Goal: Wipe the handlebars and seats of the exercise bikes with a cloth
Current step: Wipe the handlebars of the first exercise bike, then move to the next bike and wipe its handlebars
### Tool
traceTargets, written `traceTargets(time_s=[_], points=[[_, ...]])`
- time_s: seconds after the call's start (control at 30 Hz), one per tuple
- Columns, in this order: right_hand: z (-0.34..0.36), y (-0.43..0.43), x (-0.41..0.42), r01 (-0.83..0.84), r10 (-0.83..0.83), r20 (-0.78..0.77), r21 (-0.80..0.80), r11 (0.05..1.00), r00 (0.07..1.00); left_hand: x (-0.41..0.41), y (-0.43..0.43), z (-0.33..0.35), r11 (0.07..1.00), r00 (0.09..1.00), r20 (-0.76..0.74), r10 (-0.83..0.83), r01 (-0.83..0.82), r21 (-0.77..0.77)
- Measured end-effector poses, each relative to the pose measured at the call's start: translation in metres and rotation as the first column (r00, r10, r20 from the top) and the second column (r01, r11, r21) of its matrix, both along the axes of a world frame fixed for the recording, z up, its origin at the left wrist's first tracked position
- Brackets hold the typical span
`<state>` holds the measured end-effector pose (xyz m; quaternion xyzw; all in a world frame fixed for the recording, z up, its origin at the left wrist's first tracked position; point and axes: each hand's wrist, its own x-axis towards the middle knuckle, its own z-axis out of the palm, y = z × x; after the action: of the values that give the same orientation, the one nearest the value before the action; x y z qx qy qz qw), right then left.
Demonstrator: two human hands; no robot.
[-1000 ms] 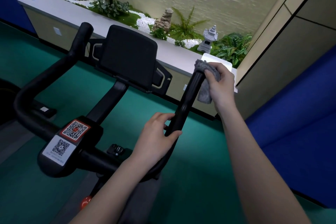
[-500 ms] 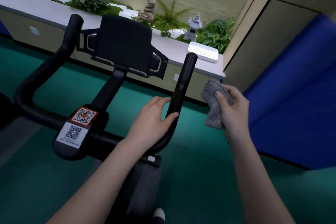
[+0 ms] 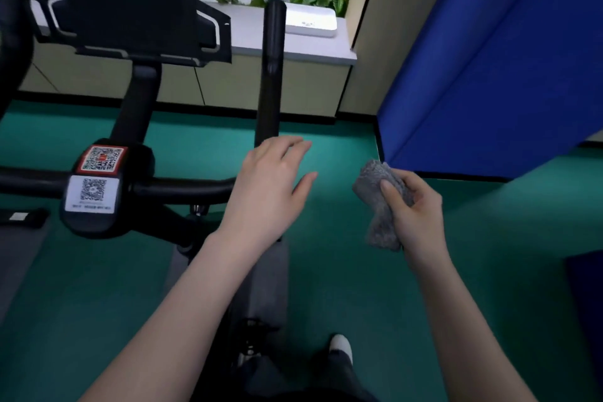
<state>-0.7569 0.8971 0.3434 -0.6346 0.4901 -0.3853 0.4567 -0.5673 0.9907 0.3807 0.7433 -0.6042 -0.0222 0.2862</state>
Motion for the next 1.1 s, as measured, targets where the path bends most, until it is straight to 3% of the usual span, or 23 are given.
traceTargets(time_s=[0.1,0.3,0.5,0.77,0.93,1.1], points=[[-0.011,0.0,-0.028,0.012,-0.012,0.01,0.034,0.999,1.0,-0.027,-0.005,-0.009,0.998,0.997,0.066,-0.047,0.044,0.052],[-0.027,-0.02,-0.122,0.08,-0.087,0.096,0.076,0.994,0.992,-0.102,-0.043,-0.046,0.959,0.997,0.039,-0.068,0.054,0.28],[-0.043,-0.044,-0.236,0.113,-0.123,0.089,0.113,0.987,0.988,-0.2,-0.098,-0.104,0.841,0.987,-0.082,-0.137,0.16,0.518],[-0.057,-0.066,-0.373,0.331,-0.342,0.015,0.224,0.917,0.939,-0.273,-0.13,-0.162,0.686,0.983,-0.07,-0.17,0.169,0.708],[-0.064,-0.086,-0.377,0.392,-0.407,-0.001,0.276,0.878,0.913,-0.269,-0.133,-0.169,0.732,0.992,-0.054,-0.112,0.119,0.671],[-0.066,-0.131,-0.325,0.233,-0.222,-0.072,0.236,0.943,0.972,-0.234,-0.144,-0.172,0.744,0.999,0.007,-0.032,0.019,0.668]])
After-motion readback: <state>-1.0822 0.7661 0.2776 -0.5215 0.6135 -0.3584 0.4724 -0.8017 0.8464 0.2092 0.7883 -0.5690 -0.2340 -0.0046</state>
